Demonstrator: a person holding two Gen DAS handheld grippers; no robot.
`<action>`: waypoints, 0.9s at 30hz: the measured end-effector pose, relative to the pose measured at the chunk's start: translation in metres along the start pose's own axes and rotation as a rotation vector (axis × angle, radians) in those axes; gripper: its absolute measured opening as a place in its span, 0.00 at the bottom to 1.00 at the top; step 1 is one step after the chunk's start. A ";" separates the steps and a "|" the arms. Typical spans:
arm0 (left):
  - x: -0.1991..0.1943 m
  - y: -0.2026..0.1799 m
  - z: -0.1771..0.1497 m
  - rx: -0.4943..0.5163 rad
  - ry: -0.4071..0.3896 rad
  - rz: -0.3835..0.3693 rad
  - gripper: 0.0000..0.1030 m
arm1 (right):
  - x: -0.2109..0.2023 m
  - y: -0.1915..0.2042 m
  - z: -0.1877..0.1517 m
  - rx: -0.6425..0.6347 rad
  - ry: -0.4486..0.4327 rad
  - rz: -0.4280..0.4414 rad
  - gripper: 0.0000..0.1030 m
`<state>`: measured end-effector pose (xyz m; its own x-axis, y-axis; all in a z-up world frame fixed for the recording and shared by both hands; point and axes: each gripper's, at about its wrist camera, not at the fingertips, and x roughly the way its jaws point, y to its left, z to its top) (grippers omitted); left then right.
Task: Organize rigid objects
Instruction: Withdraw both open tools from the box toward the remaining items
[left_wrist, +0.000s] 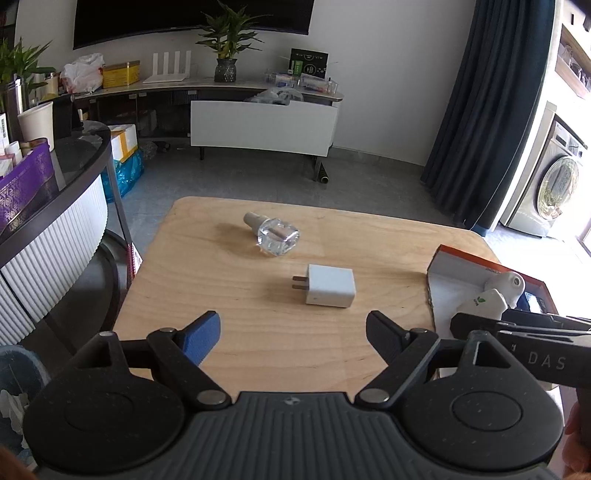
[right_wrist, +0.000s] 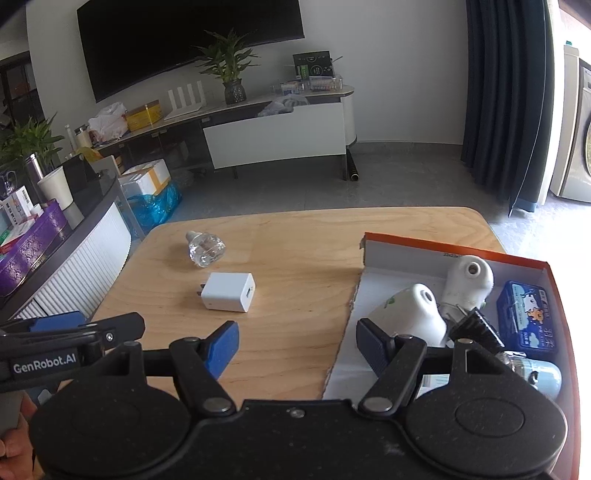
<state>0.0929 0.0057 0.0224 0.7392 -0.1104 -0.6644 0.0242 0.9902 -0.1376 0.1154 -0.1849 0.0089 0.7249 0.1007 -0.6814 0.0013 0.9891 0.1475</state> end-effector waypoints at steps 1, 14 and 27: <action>0.000 0.004 0.000 -0.004 -0.001 0.001 0.85 | 0.002 0.004 0.000 -0.003 0.003 0.005 0.81; 0.013 0.032 0.000 -0.042 0.009 0.018 0.86 | 0.030 0.036 0.000 -0.051 0.045 0.037 0.81; 0.031 0.063 0.005 -0.093 0.022 0.056 0.86 | 0.082 0.055 0.007 -0.039 0.087 0.052 0.84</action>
<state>0.1204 0.0652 -0.0031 0.7229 -0.0584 -0.6885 -0.0799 0.9827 -0.1673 0.1796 -0.1228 -0.0341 0.6610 0.1596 -0.7332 -0.0631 0.9855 0.1576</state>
